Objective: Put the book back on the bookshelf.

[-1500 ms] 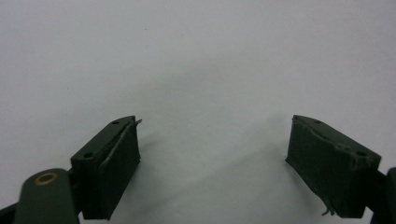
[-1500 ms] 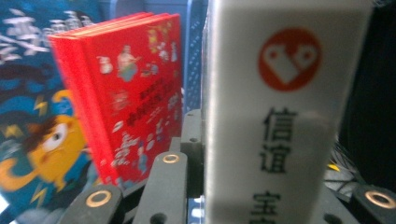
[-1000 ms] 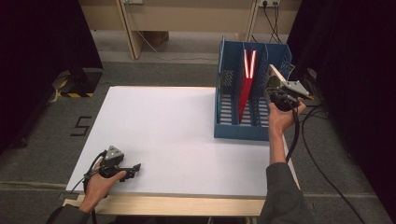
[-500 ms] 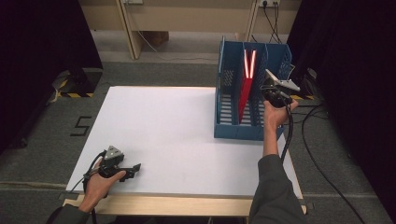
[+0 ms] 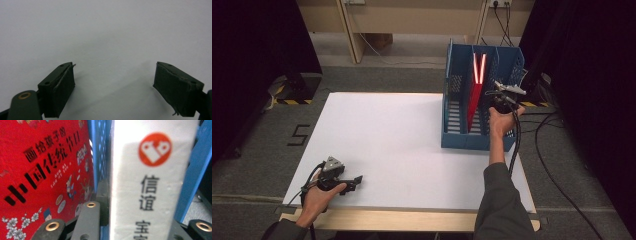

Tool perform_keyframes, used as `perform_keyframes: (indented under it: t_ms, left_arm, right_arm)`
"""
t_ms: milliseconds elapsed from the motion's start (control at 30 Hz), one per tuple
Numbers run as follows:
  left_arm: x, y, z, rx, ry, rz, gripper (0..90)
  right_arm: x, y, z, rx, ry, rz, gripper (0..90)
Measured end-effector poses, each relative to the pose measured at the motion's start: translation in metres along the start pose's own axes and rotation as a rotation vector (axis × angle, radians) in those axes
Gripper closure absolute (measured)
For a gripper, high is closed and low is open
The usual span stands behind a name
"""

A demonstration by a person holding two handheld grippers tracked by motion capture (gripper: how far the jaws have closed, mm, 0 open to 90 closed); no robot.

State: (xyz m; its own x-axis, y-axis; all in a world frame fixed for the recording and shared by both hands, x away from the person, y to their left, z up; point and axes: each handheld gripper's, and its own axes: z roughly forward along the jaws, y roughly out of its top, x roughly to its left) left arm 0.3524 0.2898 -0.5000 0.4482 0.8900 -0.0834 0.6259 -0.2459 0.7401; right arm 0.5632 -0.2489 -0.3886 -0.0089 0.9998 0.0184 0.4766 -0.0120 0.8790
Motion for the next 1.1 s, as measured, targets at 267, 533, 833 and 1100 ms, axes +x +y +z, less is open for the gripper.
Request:
perform_keyframes:
  t_ms: [267, 533, 833, 1100]
  left_arm:
    - [0.0, 0.0, 0.0, 0.0, -0.001, -0.002, 16.1]
    - [0.0, 0.0, 0.0, 0.002, -0.001, 0.001, 16.1]
    - [0.0, 0.0, 0.0, 0.003, 0.0, 0.004, 15.9]
    - [-0.001, 0.0, 0.0, 0.002, 0.001, 0.004, 16.0]
  right_arm:
    - [-0.001, -0.002, 0.003, 0.032, 0.003, -0.002, 74.8]
    - [-0.002, -0.002, 0.0, 0.058, 0.009, -0.019, 73.4]
    - [-0.005, -0.011, 0.001, 0.08, 0.022, 0.01, 71.0]
    - [-0.008, -0.003, -0.009, 0.061, 0.038, -0.003, 66.5]
